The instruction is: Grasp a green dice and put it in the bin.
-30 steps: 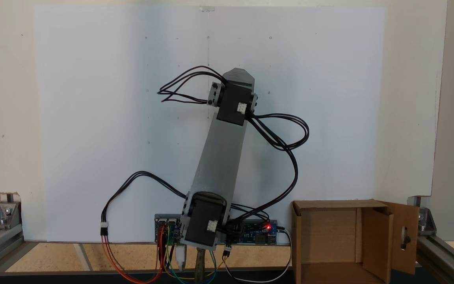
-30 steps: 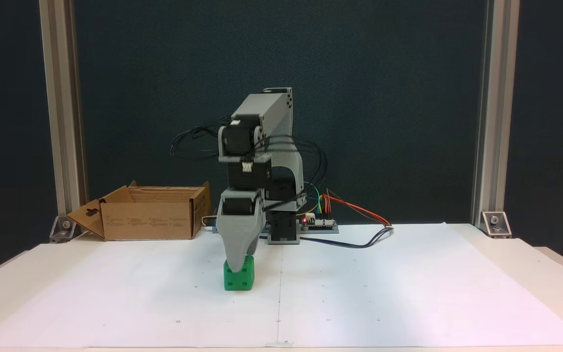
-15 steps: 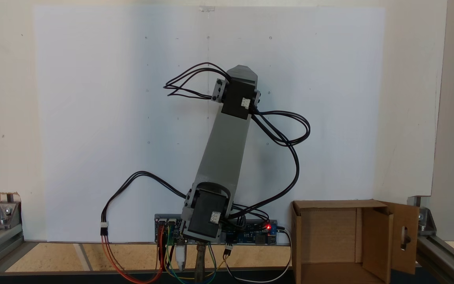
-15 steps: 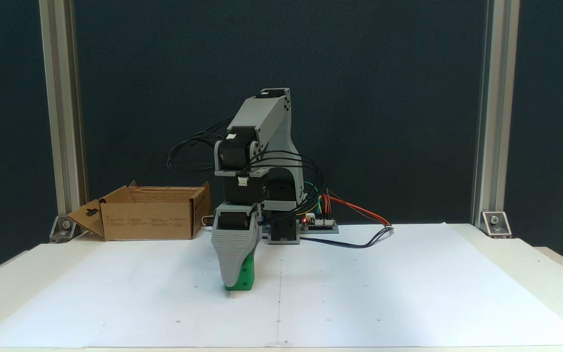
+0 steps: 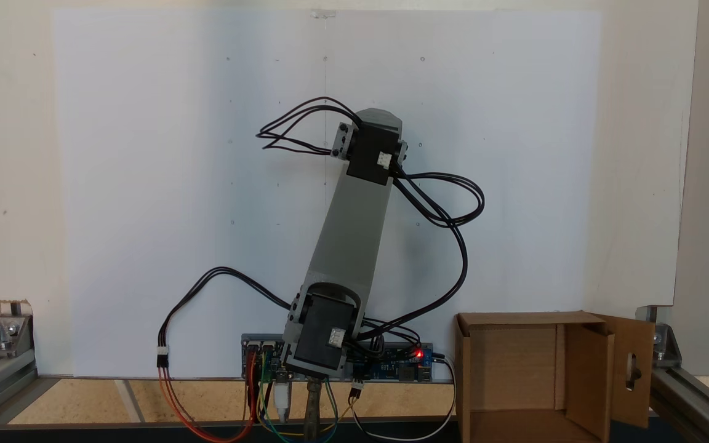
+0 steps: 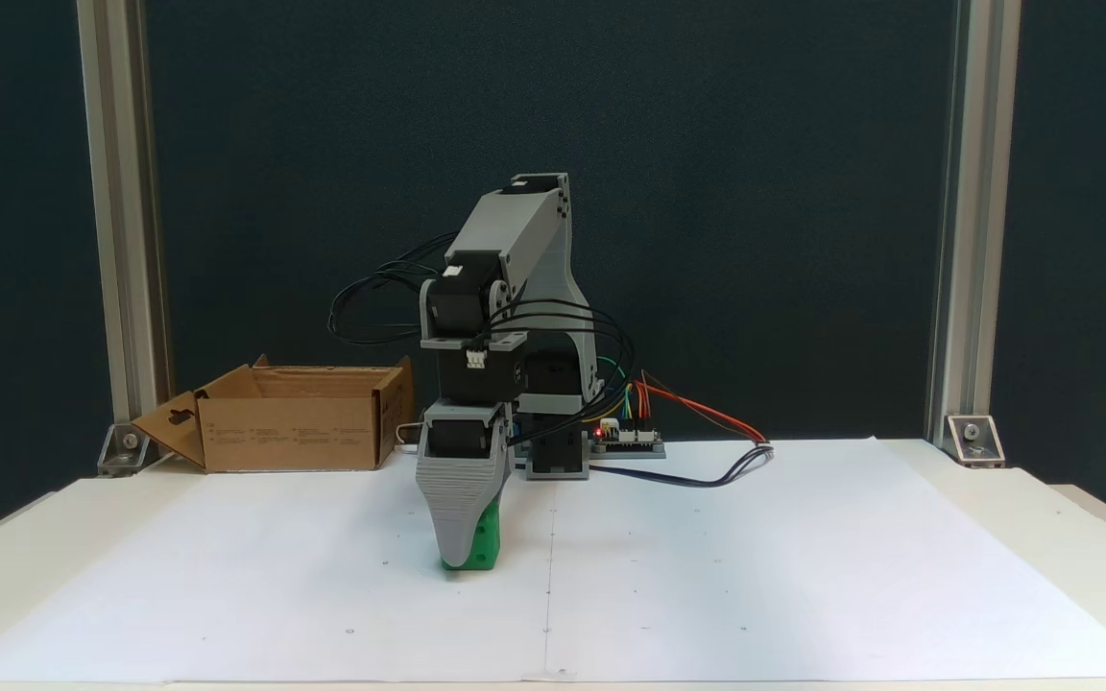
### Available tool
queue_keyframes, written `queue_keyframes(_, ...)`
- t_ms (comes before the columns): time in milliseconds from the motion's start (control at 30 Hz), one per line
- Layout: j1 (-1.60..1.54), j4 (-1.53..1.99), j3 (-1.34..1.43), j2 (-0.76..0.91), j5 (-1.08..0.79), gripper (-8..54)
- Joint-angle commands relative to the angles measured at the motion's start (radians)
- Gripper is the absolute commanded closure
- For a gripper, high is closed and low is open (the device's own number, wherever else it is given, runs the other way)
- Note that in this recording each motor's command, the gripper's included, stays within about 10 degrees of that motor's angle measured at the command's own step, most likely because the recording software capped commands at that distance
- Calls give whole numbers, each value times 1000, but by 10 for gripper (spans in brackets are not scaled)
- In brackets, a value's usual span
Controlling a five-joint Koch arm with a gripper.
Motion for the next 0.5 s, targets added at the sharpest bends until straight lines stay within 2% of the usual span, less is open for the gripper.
queue_keyframes(0,6,-15,-14,-5,-46,99)
queue_keyframes(333,3,-48,-9,-14,-44,148)
queue_keyframes(367,2,-52,-3,-14,-44,210)
queue_keyframes(467,9,-100,6,-14,-49,312)
